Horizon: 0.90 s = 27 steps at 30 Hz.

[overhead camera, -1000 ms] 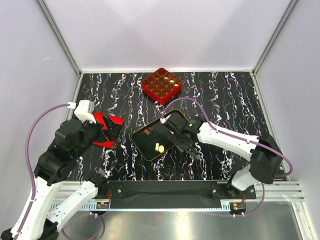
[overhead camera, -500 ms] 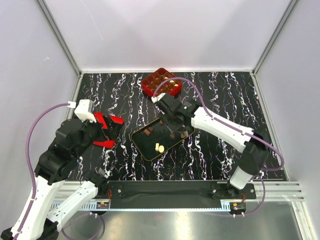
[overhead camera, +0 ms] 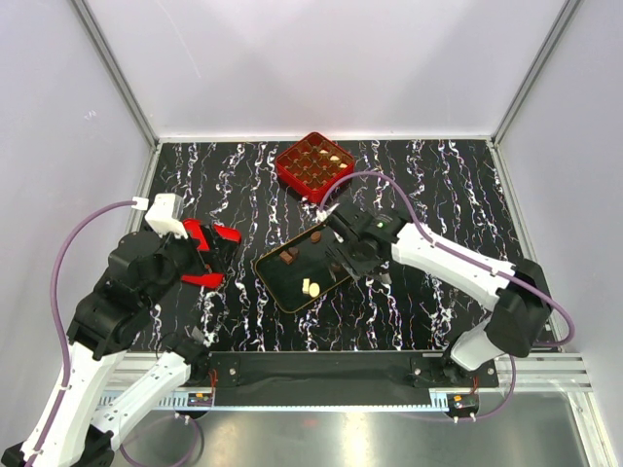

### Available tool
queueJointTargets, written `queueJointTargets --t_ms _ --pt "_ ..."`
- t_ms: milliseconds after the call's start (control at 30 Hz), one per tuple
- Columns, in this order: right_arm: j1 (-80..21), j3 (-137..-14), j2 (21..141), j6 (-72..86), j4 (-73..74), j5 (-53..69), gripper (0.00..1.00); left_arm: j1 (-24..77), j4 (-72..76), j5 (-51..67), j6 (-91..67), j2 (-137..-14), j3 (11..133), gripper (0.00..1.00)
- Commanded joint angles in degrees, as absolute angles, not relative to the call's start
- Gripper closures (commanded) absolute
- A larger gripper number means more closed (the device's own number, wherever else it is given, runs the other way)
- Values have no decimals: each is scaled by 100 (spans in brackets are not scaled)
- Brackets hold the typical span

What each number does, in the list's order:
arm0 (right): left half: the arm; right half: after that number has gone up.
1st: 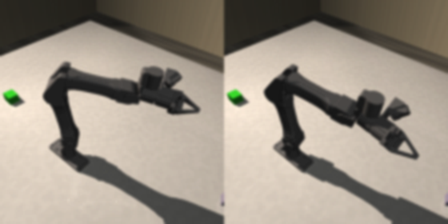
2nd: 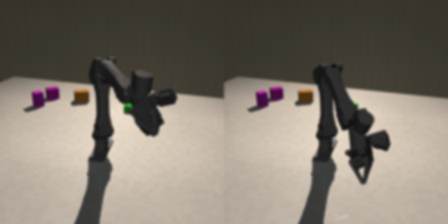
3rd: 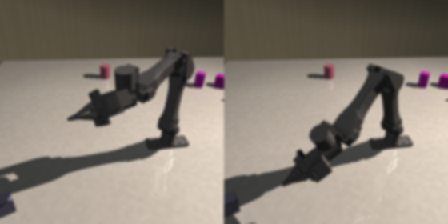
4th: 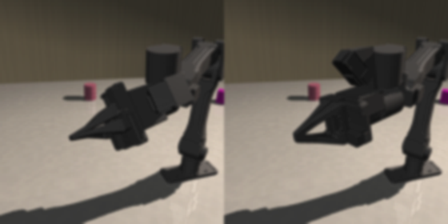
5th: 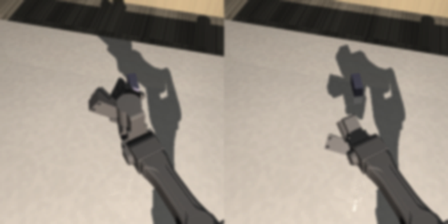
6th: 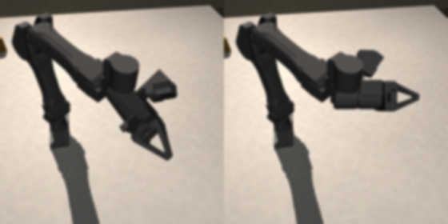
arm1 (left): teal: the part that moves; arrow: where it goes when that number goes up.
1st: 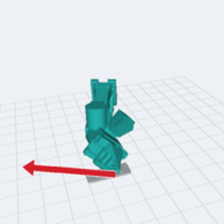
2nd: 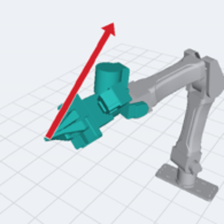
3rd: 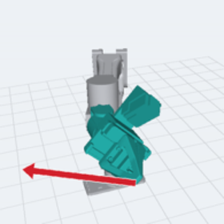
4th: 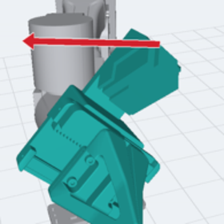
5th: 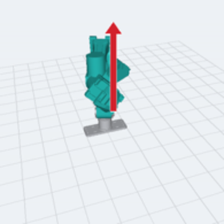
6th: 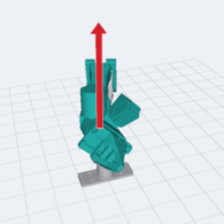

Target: Pack the chocolate

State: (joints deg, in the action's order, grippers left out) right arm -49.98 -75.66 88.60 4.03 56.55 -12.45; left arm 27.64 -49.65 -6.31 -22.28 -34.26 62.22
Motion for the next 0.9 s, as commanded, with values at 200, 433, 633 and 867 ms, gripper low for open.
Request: queueJointTargets --t_ms 200,433,633,867 --pt "-5159 -6900 8376 633 5089 -861 41 2742 -4597 -598 -2259 -3463 6161 1" --pt "-5159 -6531 8394 624 4808 -896 45 2742 -4605 -562 -2303 -3454 6179 1" --pt "-5159 -6556 8368 642 4843 -800 49 2742 -4605 -545 -2320 -3480 6205 1" --pt "-5150 -6539 8297 738 5071 -765 48 2742 -4597 -527 -2320 -3481 6231 1"
